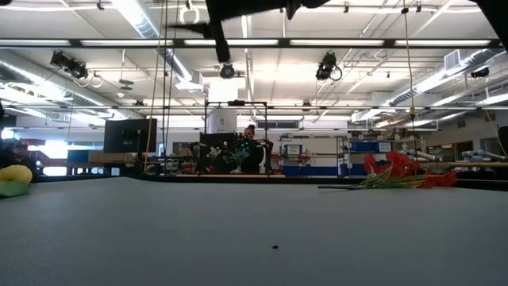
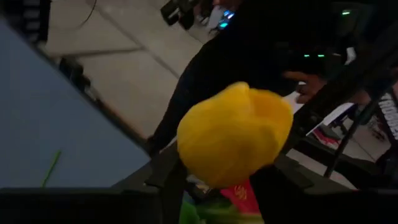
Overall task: Sort flowers into vase by color
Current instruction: Put the right yellow flower into the yellow vase, then put the red flowers into the yellow vase
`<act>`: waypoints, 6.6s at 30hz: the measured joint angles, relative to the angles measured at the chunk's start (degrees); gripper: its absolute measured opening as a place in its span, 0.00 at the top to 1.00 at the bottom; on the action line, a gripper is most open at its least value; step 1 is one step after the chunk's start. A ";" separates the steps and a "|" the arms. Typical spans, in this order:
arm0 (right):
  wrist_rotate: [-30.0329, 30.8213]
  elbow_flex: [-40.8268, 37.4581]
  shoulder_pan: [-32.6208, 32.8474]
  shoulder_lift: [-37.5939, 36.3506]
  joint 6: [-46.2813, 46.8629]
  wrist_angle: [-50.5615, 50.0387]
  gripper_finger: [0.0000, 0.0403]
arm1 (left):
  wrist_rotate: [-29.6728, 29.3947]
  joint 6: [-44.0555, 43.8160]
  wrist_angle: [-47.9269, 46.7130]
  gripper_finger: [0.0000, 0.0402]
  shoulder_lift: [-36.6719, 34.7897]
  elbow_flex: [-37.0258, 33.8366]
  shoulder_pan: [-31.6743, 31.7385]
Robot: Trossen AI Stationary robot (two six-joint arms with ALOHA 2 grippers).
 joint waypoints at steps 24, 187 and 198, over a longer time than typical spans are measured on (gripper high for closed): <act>7.45 0.02 -0.71 0.04 15.92 -47.16 0.56 | -22.01 -15.34 -18.38 0.31 1.90 17.71 0.00; 16.88 -51.89 -12.40 -22.73 19.24 -3.48 0.98 | -27.28 -9.54 6.81 0.41 42.86 9.95 41.24; 20.51 -51.84 -1.11 -22.77 4.30 19.89 0.98 | -24.33 -5.07 9.16 0.41 41.31 9.97 39.29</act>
